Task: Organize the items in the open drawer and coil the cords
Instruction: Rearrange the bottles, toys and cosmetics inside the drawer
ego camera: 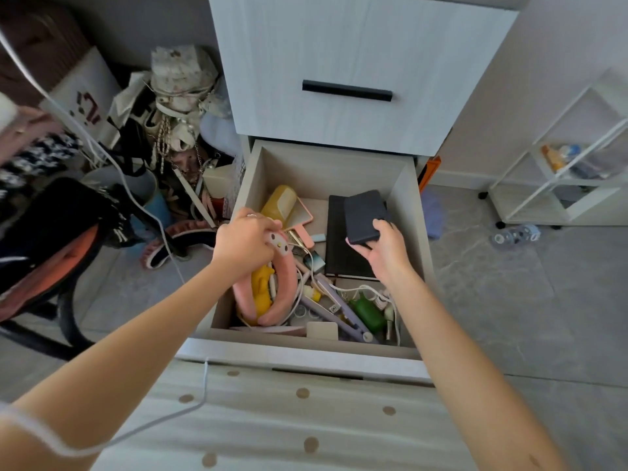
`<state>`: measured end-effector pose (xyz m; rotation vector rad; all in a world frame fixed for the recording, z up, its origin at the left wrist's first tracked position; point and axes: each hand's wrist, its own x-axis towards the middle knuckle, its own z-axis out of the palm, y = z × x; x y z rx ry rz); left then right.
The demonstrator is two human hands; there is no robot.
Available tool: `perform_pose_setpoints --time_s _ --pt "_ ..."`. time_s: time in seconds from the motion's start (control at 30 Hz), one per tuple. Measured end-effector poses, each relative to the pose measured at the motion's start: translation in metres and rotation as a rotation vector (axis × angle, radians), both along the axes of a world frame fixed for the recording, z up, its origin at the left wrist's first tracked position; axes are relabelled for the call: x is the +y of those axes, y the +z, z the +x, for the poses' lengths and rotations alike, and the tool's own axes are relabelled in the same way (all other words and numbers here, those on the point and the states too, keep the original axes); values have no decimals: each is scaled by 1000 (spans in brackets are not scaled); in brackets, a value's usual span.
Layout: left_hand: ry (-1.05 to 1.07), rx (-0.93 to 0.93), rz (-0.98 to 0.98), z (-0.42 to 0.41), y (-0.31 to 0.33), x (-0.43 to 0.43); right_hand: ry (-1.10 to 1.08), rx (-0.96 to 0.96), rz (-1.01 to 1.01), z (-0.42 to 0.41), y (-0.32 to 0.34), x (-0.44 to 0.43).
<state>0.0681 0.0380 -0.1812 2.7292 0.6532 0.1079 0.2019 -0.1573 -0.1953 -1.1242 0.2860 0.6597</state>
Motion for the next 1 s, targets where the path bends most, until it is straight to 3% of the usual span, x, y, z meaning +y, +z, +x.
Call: perform_pose_setpoints --time_s 0.23,0.33,0.37,0.5,0.57,0.6,0.7,0.8,0.87,1.0 --pt "11 2 -11 1 -2 1 -62 152 -57 7 -26 -10" --pt "19 4 -12 2 -4 2 4 110 -185 5 -33 -9" --pt "22 6 -13 2 -5 2 95 20 -345 4 -32 -8" --pt "16 14 12 2 -5 3 586 -545 -1313 -11 -33 -4" --pt "18 14 20 2 -4 2 728 -824 -1652 -16 -32 -2" --pt "18 13 24 2 -4 1 764 -940 -1728 -18 -30 -2" --pt "13 10 34 2 -2 -3 995 -1006 -1672 -23 -29 4" --pt "13 21 51 3 -2 -3 1310 -780 -1609 -30 -32 8" --pt "13 23 58 3 -1 -2 1346 -698 -1584 -29 -35 8" --pt "13 16 60 3 -3 -3 1249 -713 -1518 -21 -39 2"
